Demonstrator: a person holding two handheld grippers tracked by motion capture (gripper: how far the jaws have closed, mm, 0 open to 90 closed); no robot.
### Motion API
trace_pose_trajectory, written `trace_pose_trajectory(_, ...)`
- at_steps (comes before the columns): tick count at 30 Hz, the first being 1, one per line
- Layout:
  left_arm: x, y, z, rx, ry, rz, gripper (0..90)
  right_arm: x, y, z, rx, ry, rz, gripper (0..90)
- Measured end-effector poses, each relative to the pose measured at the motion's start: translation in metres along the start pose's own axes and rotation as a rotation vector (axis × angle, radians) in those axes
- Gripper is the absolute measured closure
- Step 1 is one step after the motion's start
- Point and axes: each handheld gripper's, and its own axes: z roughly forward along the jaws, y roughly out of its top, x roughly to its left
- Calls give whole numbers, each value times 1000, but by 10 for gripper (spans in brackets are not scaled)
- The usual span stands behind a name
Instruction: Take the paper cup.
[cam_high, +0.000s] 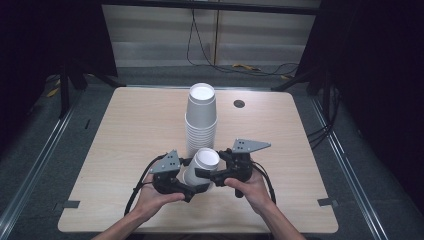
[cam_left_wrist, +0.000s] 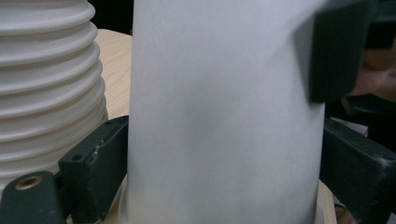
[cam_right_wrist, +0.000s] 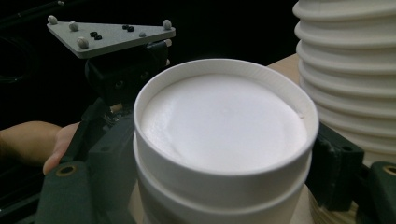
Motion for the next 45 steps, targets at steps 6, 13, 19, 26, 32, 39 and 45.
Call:
trace_pose_trajectory(6,-2,-1,1,-1,-7,4,112,3,-1,3,-3,11,-9,229)
trace_pose_trajectory(13,-4,-3,-1,-34,8,45,125,3,2,1,10,18,-12,230)
trace_pose_trajectory(19,-5,-2,-4,-27,5,64,143,4,4,-1,25,26,-2,225)
trace_pose_trajectory(26,-7,-1,-5,-7,8,80,152,4,4,-2,42,37,7,218)
trace_pose_trajectory(32,-7,-1,-6,2,13,76,155,4,4,-1,66,17,-2,143)
trace_pose_trajectory(39,-7,-1,-6,14,3,84,155,5,6,-3,58,20,-10,143)
trace_pose_trajectory(45,-2,-1,-9,19,-14,61,155,4,7,-6,57,24,-7,143)
